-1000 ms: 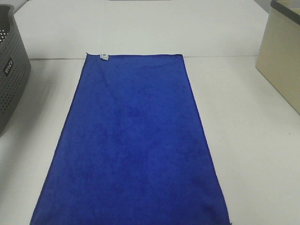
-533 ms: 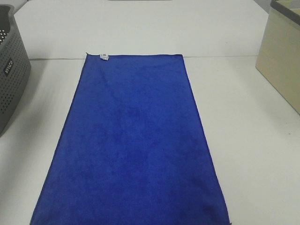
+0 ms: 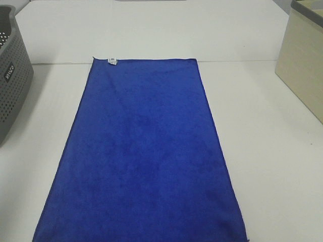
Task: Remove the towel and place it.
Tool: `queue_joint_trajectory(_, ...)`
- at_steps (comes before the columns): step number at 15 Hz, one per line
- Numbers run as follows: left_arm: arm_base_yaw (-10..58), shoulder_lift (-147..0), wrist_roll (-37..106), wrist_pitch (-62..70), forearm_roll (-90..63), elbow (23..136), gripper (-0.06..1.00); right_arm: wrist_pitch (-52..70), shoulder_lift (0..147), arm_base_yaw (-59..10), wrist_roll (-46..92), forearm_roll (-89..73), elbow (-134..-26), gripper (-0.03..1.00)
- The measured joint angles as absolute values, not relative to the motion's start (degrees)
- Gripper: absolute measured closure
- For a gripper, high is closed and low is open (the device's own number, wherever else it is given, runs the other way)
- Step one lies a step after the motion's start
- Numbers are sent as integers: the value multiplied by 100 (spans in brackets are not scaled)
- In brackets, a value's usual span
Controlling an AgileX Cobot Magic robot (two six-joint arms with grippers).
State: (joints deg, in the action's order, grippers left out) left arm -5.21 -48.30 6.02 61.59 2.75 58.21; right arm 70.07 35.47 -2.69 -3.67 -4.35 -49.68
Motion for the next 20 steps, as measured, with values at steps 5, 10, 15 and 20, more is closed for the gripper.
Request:
queue_joint_trajectory(5, -521, -2469, 602, 6056, 384, 3942, 10, 7007, 1501, -269, -92, -350, -3701, 27)
queue_joint_trajectory(10, -521, -138, 602, 6148, 332, 2979, 10, 6961, -23, -269, 115, -246, -2905, 27)
queue_joint_trajectory(15, -521, 34, 642, 6165, 275, 2979, 10, 6417, -23, -269, 246, -235, -2630, 27)
queue_joint_trajectory(20, -521, 34, 642, 6165, 252, 2979, 10, 6406, -23, -269, 246, -223, -2630, 27)
